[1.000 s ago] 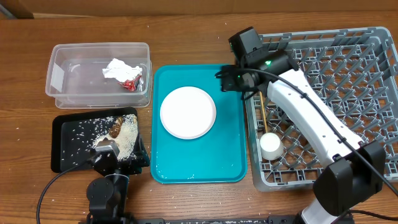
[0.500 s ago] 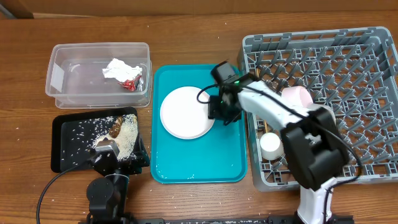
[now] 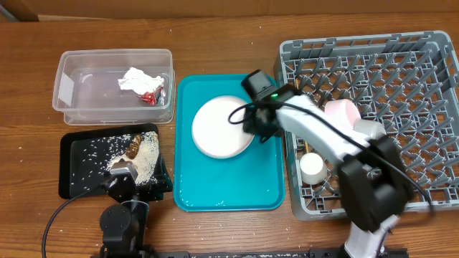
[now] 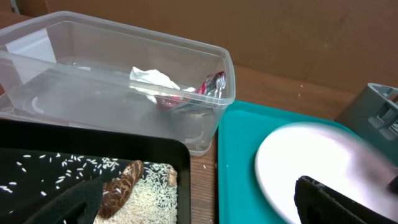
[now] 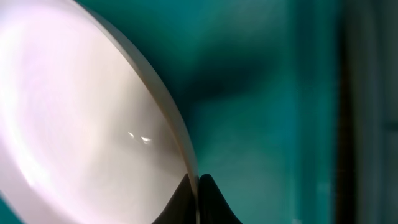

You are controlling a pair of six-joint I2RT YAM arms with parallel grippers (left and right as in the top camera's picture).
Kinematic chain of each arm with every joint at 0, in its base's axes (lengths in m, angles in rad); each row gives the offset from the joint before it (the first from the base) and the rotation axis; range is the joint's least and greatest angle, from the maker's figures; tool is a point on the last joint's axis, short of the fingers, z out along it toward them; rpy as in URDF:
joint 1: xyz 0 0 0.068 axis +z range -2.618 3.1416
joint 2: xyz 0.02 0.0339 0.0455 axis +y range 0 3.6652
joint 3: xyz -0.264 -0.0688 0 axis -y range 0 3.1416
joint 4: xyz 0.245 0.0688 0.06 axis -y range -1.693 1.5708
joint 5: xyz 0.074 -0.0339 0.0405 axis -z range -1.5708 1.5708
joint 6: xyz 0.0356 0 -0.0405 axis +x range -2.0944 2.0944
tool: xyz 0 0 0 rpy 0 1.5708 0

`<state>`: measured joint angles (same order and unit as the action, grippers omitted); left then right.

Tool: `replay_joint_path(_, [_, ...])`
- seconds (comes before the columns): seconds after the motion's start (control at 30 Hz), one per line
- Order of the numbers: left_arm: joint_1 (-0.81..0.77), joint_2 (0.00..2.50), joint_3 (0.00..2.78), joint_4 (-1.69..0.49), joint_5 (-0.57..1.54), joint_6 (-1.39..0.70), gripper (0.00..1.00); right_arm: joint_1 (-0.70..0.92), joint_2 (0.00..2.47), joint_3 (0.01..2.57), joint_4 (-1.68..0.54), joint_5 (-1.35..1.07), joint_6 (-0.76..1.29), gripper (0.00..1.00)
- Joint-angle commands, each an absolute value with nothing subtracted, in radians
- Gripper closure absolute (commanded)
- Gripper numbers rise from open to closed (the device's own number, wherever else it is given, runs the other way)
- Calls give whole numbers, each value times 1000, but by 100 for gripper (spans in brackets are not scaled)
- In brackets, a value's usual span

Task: Sort waste into correct bins and load items into the dishwasher
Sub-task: 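Lift the white plate into the rack and stand it upright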

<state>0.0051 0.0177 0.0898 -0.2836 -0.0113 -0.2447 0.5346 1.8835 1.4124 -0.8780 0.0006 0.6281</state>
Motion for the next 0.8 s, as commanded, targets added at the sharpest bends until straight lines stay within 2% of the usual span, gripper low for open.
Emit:
replay_joint_path(0.0, [-1,9,85,-279,-7,-258,0,509,1634,1423,-905,280,595,96])
replay_joint_path(0.2, [0,9,85,-279,-7,-258,0,456,1379,1422,-1047,853,595,96])
replay_joint_path(0.3, [0,9,85,-279,-7,-258,0,398,1333,1422,-1139,1050,595,96])
replay_joint_path(0.43, [0,9,85,-279,-7,-258,0,281,1340,1418,-1230,1145,595,96])
replay_joint_path(0.77, [-1,9,85,-279,-7,-258,0,19,1493,1412,-1236,1297,548,96])
